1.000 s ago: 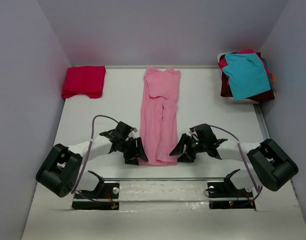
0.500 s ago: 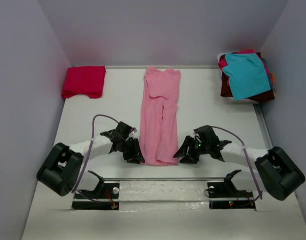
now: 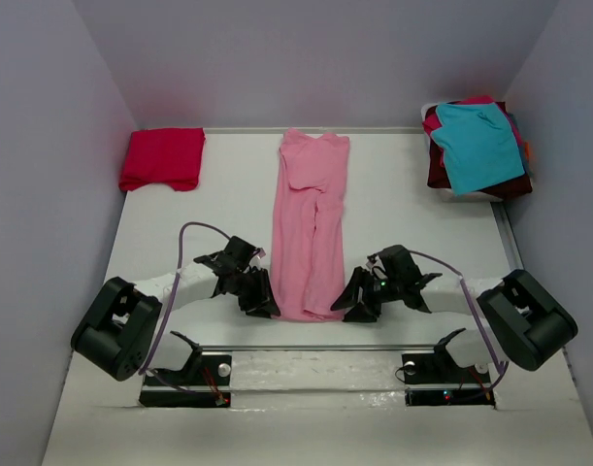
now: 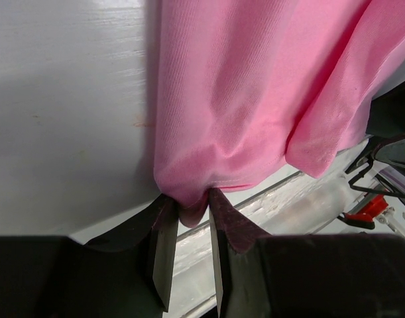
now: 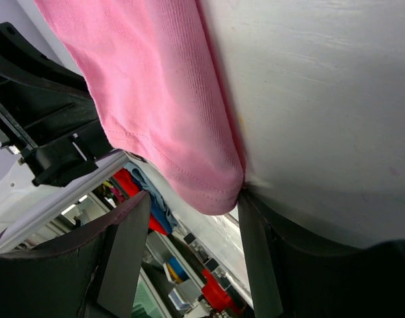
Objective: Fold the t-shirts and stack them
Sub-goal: Fold the tshirt
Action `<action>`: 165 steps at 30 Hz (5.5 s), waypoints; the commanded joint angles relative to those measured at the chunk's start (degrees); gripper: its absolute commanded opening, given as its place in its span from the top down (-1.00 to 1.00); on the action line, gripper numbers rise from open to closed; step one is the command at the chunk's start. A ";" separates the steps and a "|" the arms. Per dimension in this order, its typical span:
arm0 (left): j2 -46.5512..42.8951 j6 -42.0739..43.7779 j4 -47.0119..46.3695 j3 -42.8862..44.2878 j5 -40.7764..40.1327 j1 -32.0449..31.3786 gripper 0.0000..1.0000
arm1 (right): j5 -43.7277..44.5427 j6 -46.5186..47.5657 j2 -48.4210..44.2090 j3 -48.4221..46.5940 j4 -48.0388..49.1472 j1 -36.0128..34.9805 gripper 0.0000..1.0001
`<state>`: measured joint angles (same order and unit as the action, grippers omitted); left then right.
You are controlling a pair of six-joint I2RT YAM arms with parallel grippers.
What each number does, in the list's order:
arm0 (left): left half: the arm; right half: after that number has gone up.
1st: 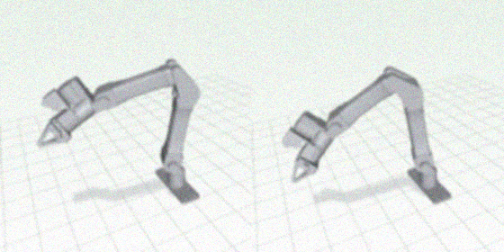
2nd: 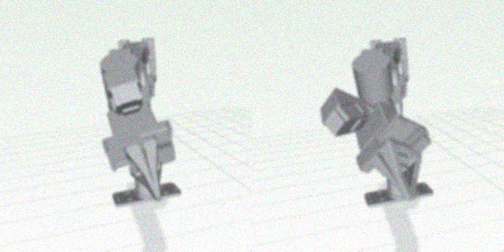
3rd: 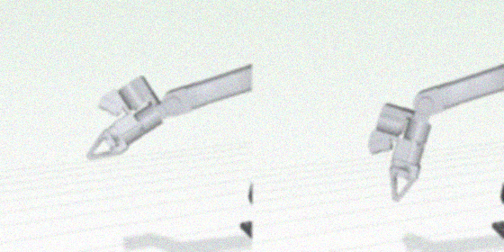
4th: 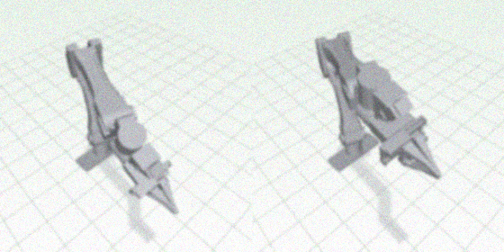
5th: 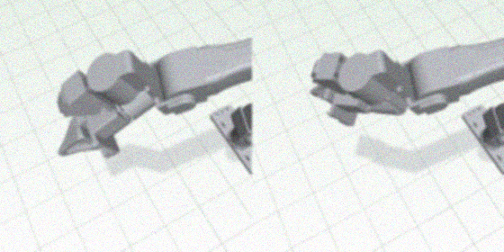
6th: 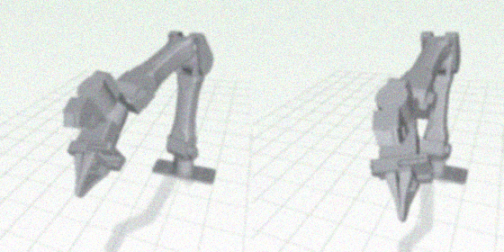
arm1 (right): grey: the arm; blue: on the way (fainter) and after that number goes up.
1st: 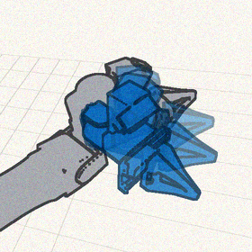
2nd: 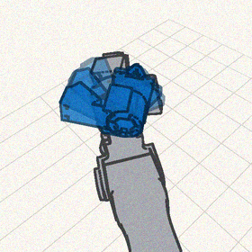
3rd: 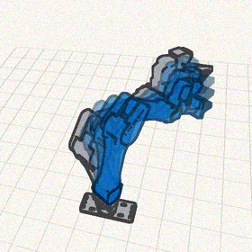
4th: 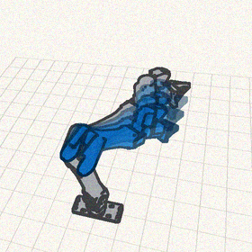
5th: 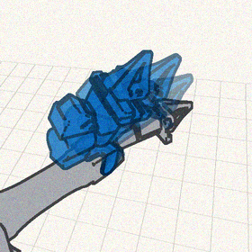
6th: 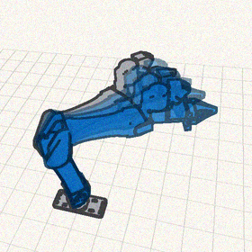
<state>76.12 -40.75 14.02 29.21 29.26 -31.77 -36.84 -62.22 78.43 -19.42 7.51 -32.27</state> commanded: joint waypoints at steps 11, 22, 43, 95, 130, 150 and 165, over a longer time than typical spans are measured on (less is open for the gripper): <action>-0.44 1.38 0.92 -0.38 -0.25 0.04 0.30 | 9.59 1.66 -4.69 -0.09 -7.41 0.02 -0.10; 0.17 1.90 0.57 -0.29 -0.08 0.04 0.30 | 8.98 1.31 1.54 -0.18 -2.50 0.02 -0.06; 0.61 2.61 0.74 -0.03 -1.04 0.04 0.33 | 8.01 2.54 1.63 -1.76 -4.26 0.02 0.46; -28.30 -3.37 19.11 -3.02 1.59 -8.66 0.89 | 2.30 10.54 -26.92 -10.64 -50.30 0.02 0.86; 6.93 14.73 18.94 38.90 -5.61 1.61 0.89 | 13.37 14.40 5.13 -43.76 -48.02 2.38 0.86; 32.59 21.06 15.42 58.92 -2.89 7.60 0.89 | 15.39 21.08 29.40 -70.66 -50.84 12.58 0.86; 42.80 20.27 16.74 69.40 -3.50 11.72 0.89 | 15.39 23.45 41.35 -81.04 -53.56 15.57 0.86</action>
<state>119.02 -21.04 30.28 96.09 25.54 -21.47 -21.80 -40.27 117.45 -96.75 -44.95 -17.61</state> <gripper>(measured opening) 0.145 0.074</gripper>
